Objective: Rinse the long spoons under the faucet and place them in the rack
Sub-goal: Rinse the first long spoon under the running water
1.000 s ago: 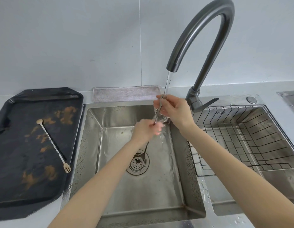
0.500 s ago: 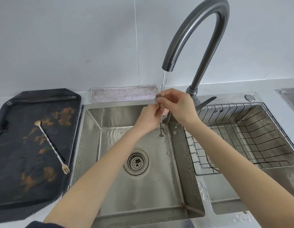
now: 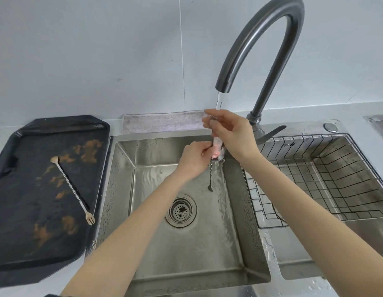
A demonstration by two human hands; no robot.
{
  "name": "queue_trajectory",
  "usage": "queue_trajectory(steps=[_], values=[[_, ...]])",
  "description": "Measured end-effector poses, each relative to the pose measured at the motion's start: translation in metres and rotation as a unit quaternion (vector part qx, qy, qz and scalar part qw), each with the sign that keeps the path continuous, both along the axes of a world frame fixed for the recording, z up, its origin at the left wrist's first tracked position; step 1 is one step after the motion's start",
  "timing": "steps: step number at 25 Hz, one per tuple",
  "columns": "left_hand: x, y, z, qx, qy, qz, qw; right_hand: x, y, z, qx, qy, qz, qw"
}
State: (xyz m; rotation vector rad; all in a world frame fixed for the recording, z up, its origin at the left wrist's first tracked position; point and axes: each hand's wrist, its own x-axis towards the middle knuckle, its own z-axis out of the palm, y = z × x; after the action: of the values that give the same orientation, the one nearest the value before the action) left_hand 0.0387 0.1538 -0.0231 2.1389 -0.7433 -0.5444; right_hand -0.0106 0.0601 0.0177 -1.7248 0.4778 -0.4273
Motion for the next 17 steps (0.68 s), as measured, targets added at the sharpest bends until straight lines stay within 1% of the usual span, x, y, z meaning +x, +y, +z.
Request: queue_trajectory(steps=[2,5,6,12,15,17], values=[[-0.004,-0.002,-0.002,-0.023,0.025,0.016,0.999,0.000,0.000,-0.005,-0.005,0.030,0.013,0.999],[-0.003,-0.002,-0.007,-0.029,0.039,0.032,0.998,-0.002,0.002,-0.017,-0.081,0.098,0.003,0.992],[-0.003,-0.001,-0.011,-0.028,0.050,0.029,0.998,-0.003,0.003,-0.020,-0.087,0.108,-0.004,0.990],[-0.008,0.004,-0.040,-0.039,0.159,0.070,0.984,0.009,0.001,-0.023,0.001,0.104,-0.038,0.994],[-0.006,-0.001,-0.039,-0.068,0.190,0.074,0.977,0.011,-0.003,-0.020,0.013,0.077,-0.032,0.996],[-0.004,-0.005,-0.036,-0.080,0.190,0.080,0.975,0.008,-0.005,-0.022,-0.008,0.074,-0.032,0.997]])
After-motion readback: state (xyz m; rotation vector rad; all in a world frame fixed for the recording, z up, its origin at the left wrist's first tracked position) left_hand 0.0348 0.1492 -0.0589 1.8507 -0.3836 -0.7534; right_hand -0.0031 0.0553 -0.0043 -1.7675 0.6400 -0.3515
